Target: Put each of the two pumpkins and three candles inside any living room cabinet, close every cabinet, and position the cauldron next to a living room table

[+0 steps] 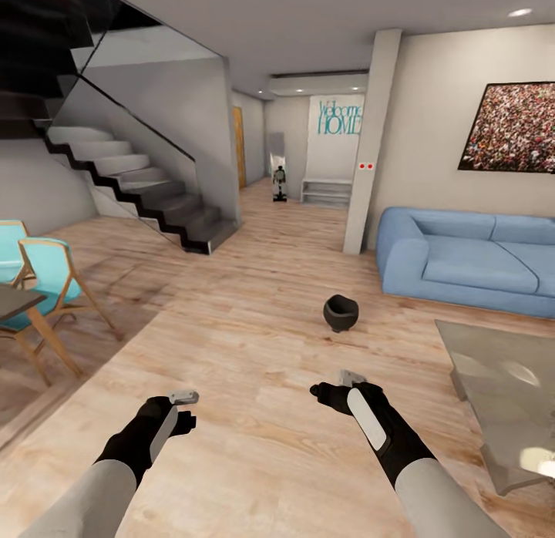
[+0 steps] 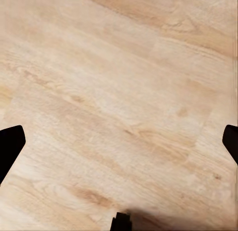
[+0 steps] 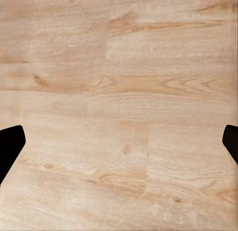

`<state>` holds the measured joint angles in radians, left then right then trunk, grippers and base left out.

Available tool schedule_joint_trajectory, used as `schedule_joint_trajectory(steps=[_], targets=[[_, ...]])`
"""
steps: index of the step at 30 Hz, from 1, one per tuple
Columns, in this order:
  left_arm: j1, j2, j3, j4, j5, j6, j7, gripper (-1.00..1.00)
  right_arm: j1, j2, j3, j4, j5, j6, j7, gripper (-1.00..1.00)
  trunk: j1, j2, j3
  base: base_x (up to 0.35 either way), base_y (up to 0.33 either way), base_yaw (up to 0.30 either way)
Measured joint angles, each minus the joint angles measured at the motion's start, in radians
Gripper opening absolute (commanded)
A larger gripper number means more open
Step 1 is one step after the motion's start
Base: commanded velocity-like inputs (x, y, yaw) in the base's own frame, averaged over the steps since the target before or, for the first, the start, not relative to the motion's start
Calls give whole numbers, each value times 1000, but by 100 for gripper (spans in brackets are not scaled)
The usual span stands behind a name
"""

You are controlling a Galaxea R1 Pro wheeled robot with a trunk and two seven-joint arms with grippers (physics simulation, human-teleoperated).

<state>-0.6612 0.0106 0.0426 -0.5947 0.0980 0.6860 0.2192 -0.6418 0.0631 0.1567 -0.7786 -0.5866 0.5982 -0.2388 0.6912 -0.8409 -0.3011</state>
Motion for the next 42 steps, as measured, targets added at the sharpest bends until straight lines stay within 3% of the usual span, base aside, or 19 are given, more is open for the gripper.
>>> schedule_joint_trajectory(steps=[8, 22, 35, 42], targets=[[0, 0, 0, 0, 0, 0, -1, 100, 0, 1, 0, -1, 0, -2, 0, 100, 0, 0, -6, 341, 7, -241], [0, 0, 0, 0, 0, 0, -1, 100, 0, 2, 2, -2, 0, -5, 0, 100, 0, 0, -9, 342, 49, -29], [0, 0, 0, 0, 0, 0, -1, 100, 0, 2, 0, -2, 0, -5, 0, 100, 0, 0, -10, 342, 0, -224], [0, 0, 0, -1, 0, 0, -1, 100, 0, -1, 2, 2, 0, -69, 0, 100, 0, 0, -10, 342, 0, -10]])
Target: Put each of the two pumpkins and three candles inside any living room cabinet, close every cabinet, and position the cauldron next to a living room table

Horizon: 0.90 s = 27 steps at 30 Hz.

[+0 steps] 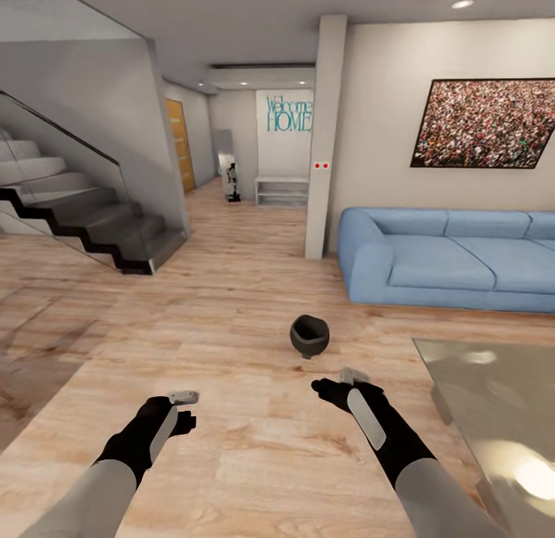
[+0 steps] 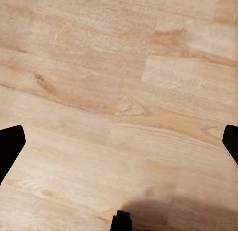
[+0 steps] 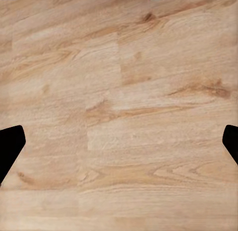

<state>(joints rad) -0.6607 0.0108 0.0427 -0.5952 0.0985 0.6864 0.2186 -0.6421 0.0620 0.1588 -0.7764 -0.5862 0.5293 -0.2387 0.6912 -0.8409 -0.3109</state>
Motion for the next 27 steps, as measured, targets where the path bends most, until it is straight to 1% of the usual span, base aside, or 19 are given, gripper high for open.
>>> schedule_joint_trajectory(steps=[7, 13, 19, 25, 27], targets=[[0, 0, 0, 0, -1, 0, 0, 100, 0, 1, -1, -2, 0, -1, -1, 100, 0, 0, 0, 342, 0, 0], [0, 0, 0, 0, -1, 0, 0, 100, 0, 1, -1, -4, 0, 0, 0, 100, 0, 0, 2, 341, 0, -134], [0, 0, 0, 0, -1, 0, 0, 100, 0, 1, 0, -5, 0, -2, 0, 100, 0, 0, 3, 342, 0, -32], [0, 0, 0, 0, -1, 0, 0, 100, 0, 1, 0, -5, 0, 1, 0, 100, 0, 0, 3, 342, 64, 0], [0, 0, 0, 0, -1, 0, 0, 100, 0, 1, -1, -5, 0, 0, 0, 100, 0, 0, 3, 342, 73, -155]])
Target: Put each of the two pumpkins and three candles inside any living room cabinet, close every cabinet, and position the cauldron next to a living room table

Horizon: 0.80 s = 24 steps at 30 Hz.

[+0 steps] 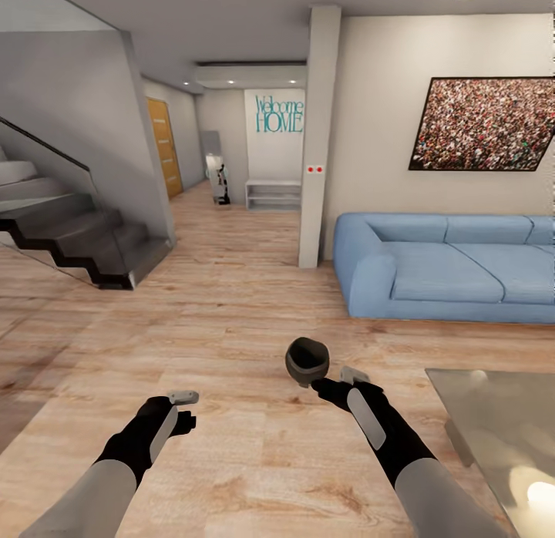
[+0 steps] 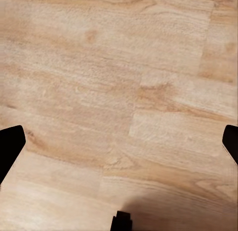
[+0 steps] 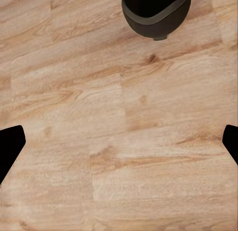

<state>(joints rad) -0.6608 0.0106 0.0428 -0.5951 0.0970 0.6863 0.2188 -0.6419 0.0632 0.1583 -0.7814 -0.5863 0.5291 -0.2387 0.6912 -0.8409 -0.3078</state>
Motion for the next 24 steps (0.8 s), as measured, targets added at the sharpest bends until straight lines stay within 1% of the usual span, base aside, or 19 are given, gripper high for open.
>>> schedule_joint_trajectory(steps=[11, 16, 24], targets=[[0, 0, 0, 0, 0, 0, 0, 100, 0, 0, 0, 0, -1, 0, 0, 100, 0, 0, 0, 342, 73, -257], [0, 0, 0, 0, 0, 0, 0, 100, 0, 0, 0, 0, -1, 0, 0, 100, 0, 0, 0, 342, 27, -264], [0, 0, 0, 0, 1, 0, 0, 100, 0, 0, 0, 0, -1, 0, 0, 100, 0, 0, 0, 342, 1, -41]])
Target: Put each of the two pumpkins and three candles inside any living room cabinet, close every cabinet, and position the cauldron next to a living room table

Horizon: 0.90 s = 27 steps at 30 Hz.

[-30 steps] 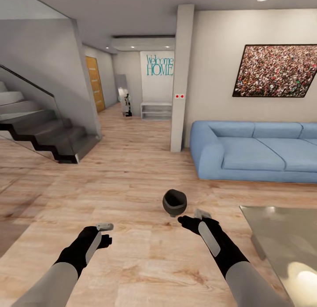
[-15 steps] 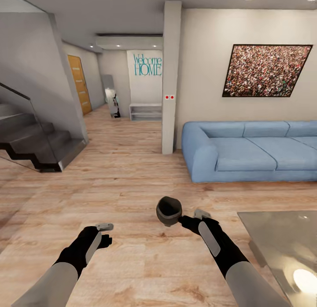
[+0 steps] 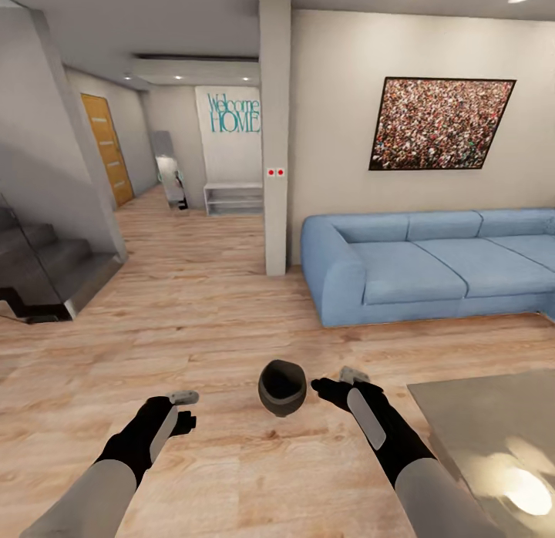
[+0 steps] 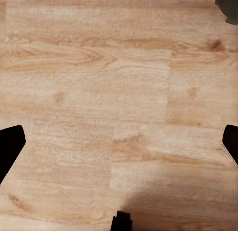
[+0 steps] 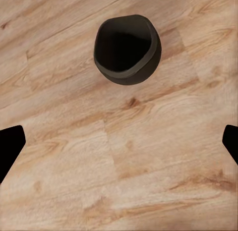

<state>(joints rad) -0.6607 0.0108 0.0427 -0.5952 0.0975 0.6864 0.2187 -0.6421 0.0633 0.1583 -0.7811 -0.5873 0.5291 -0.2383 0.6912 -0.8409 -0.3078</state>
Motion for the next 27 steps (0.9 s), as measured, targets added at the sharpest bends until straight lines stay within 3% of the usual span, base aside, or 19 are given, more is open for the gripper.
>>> schedule_joint_trajectory(steps=[17, 27], targets=[[0, 0, 0, 0, 0, 0, 0, 100, 0, 0, 0, 0, 0, 0, 1, 100, 0, 0, 0, 342, 0, -4], [0, 0, 0, 0, 0, 0, 0, 100, 0, 0, 0, 0, 0, 0, 1, 100, 0, 0, 3, 342, 0, -130]])
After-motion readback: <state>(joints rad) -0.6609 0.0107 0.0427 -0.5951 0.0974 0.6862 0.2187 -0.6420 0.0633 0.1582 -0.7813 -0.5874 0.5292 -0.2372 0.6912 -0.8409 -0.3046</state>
